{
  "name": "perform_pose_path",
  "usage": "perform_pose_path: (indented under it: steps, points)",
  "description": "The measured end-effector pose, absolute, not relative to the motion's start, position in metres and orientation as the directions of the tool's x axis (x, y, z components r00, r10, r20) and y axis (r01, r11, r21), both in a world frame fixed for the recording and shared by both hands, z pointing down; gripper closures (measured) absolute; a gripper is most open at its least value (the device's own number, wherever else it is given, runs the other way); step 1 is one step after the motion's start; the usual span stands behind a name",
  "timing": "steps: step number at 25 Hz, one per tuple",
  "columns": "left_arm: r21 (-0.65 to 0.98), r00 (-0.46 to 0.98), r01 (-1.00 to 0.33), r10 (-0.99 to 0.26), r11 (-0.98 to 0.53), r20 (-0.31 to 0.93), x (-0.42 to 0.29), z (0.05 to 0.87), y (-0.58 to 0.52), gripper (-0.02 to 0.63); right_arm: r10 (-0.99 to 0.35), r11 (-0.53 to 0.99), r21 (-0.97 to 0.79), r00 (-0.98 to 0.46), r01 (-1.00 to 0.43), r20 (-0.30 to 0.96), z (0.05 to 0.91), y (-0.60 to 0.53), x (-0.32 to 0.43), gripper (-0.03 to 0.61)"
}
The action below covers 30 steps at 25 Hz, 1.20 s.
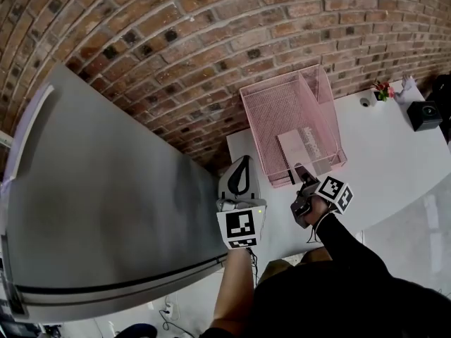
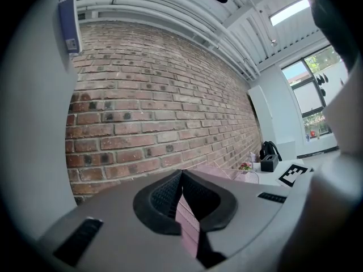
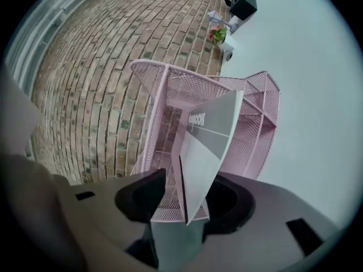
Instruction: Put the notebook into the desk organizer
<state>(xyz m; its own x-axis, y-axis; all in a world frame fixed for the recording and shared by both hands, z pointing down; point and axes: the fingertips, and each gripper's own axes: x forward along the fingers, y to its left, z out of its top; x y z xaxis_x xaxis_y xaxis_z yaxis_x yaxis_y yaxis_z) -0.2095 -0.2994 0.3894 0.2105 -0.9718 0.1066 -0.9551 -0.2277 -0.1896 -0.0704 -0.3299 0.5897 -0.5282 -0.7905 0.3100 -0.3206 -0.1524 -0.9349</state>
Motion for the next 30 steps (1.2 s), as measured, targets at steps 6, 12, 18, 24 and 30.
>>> perform_pose_path:
  steps: [6, 12, 18, 24, 30]
  points:
    - [-0.183, 0.206, -0.957, -0.972, -0.225, 0.116, -0.211, 0.395, -0.294, 0.6, -0.776, -0.157, -0.924, -0.535, -0.35, 0.334, 0.591, -0.327, -0.07, 0.348]
    - [-0.182, 0.198, -0.959, -0.973, -0.217, 0.119, -0.214, 0.397, -0.294, 0.6, -0.754, -0.169, -0.913, -0.548, -0.37, 0.362, 0.601, -0.319, -0.071, 0.324]
    - [-0.186, 0.2, -0.957, -0.972, -0.221, 0.126, -0.211, 0.399, -0.296, 0.6, -0.742, -0.179, -0.913, -0.56, -0.366, 0.37, 0.605, -0.325, -0.074, 0.319]
    - [-0.186, 0.191, -0.959, -0.973, -0.212, 0.126, -0.212, 0.397, -0.301, 0.6, -0.728, -0.2, -0.912, -0.568, -0.359, 0.383, 0.606, -0.339, -0.074, 0.316]
    - [-0.183, 0.191, -0.96, -0.972, -0.213, 0.134, -0.211, 0.402, -0.3, 0.6, -0.732, -0.178, -0.911, -0.569, -0.371, 0.375, 0.607, -0.339, -0.074, 0.305]
